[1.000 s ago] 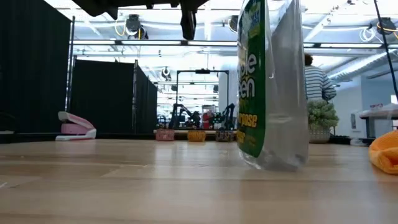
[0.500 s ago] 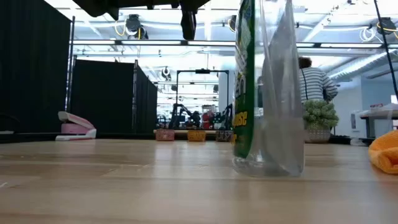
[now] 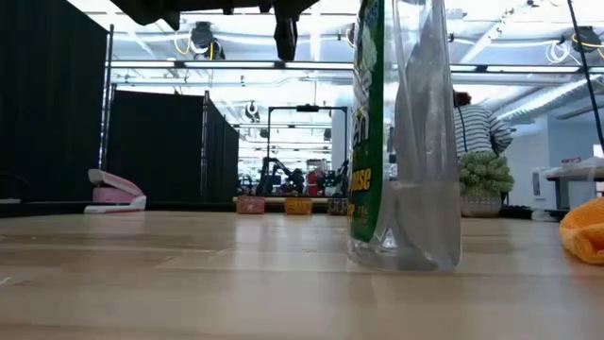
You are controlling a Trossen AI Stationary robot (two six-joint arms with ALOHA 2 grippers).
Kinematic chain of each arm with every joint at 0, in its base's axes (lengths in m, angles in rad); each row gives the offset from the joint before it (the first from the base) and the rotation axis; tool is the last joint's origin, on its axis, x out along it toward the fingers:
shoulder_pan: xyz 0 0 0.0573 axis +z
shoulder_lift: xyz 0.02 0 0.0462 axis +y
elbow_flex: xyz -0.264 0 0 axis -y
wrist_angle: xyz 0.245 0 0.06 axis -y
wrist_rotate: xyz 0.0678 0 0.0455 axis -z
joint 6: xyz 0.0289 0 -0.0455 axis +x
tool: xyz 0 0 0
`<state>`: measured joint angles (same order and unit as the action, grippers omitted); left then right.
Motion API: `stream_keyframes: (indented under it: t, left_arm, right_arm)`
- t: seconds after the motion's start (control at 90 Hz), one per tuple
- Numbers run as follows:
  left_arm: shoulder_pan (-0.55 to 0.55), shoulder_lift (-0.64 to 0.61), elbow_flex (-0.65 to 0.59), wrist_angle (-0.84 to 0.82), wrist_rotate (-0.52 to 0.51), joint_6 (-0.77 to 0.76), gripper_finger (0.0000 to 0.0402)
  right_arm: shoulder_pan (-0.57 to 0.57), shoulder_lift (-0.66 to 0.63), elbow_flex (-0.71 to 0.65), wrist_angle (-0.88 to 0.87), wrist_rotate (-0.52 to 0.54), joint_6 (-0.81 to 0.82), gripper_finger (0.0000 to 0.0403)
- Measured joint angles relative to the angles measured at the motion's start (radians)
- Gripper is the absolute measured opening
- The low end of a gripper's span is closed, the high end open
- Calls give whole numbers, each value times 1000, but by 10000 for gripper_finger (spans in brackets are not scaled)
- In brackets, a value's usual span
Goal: Apply microfiber cloth
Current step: Spray the front of the cellphone using spray bottle
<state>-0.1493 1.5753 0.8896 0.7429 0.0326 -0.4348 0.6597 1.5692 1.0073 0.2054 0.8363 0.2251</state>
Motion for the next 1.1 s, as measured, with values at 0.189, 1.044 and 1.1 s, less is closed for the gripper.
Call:
stream_keyframes:
  t: [0.189,1.044,1.1]
  left_arm:
    - [0,0,1,-20,-3,-1,9]
    - [23,-49,6,-89,12,48,9]
    - [28,-81,9,-133,26,56,9]
  right_arm:
    - [-15,0,2,-30,-6,69,160]
    - [-12,-27,-1,-61,-6,52,357]
    - [-5,-43,-2,-72,-5,52,350]
